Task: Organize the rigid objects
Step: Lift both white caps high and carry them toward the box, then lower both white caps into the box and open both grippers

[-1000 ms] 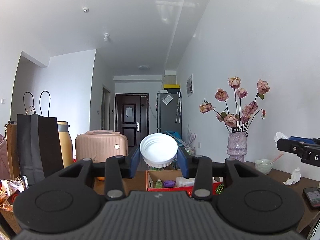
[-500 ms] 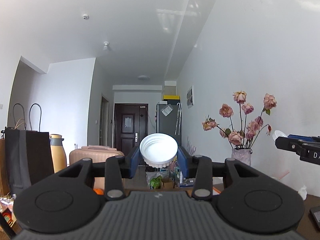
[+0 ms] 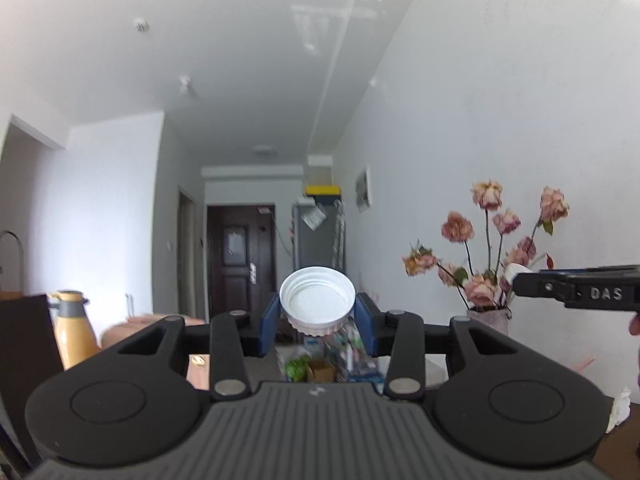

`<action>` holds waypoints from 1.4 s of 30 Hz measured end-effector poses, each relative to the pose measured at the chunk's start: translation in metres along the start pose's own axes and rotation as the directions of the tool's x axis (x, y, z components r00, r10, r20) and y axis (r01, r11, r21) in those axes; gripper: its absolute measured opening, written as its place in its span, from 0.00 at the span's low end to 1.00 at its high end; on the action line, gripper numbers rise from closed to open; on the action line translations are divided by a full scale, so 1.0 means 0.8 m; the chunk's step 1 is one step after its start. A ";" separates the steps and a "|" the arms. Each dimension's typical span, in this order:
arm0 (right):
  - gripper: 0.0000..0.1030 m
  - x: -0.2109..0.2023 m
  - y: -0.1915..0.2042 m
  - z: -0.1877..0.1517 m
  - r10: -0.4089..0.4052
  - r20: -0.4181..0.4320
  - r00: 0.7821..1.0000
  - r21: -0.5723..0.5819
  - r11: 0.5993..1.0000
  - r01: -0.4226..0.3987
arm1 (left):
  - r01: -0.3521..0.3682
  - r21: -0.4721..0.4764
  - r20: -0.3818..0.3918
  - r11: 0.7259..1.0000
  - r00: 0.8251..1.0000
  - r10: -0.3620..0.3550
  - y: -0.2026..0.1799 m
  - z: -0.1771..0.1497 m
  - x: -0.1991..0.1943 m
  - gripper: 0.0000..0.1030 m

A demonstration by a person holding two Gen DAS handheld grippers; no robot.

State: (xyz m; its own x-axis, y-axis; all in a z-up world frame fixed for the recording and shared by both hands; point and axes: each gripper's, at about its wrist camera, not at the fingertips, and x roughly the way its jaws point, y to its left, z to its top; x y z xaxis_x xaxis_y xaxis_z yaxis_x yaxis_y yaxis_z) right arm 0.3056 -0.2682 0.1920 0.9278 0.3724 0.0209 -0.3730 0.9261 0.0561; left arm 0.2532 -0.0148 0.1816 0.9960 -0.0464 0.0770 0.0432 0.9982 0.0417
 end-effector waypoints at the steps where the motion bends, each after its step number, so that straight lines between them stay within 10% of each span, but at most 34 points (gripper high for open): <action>1: 0.37 0.016 -0.005 0.003 0.005 -0.021 1.000 0.003 1.000 -0.005 | 0.014 -0.006 -0.026 1.000 1.000 -0.014 0.002 -0.001 0.015 0.40; 6: 0.37 0.090 -0.028 0.012 0.025 -0.123 0.992 -0.003 1.000 -0.026 | 0.091 -0.029 -0.175 0.995 0.980 -0.094 0.015 -0.009 0.102 0.40; 12: 0.37 0.205 -0.064 -0.001 0.059 -0.333 0.941 0.060 0.997 -0.041 | 0.151 -0.135 -0.439 0.979 0.877 -0.195 0.036 -0.047 0.242 0.40; 18: 0.37 0.322 -0.097 -0.070 0.083 -0.578 0.812 0.123 0.992 -0.014 | 0.134 -0.182 -0.672 0.974 0.706 -0.223 0.041 -0.131 0.359 0.40; 25: 0.37 0.422 -0.131 -0.200 0.079 -0.803 0.591 0.147 0.987 0.068 | 0.162 -0.141 -0.838 0.977 0.506 -0.205 0.024 -0.243 0.427 0.40; 31: 0.37 0.444 -0.115 -0.264 0.054 -0.859 0.509 0.114 0.990 0.087 | 0.138 -0.154 -0.888 0.978 0.414 -0.198 0.018 -0.298 0.454 0.40; 36: 0.37 0.449 -0.110 -0.276 0.042 -0.865 0.500 0.097 0.992 0.086 | 0.128 -0.139 -0.889 0.982 0.421 -0.181 0.012 -0.304 0.456 0.49; 42: 0.56 0.432 -0.119 -0.250 0.035 -0.837 0.545 0.108 0.989 0.103 | 0.109 -0.135 -0.866 0.985 0.470 -0.170 0.022 -0.269 0.442 0.58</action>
State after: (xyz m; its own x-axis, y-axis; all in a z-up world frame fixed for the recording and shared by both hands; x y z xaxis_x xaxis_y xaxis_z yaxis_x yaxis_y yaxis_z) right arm 0.6609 -0.2155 -0.0056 0.4918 0.2854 -0.8226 -0.2732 0.9476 0.1654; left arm 0.6228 -0.0055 -0.0050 0.5292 -0.1586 -0.8336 0.1613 0.9833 -0.0846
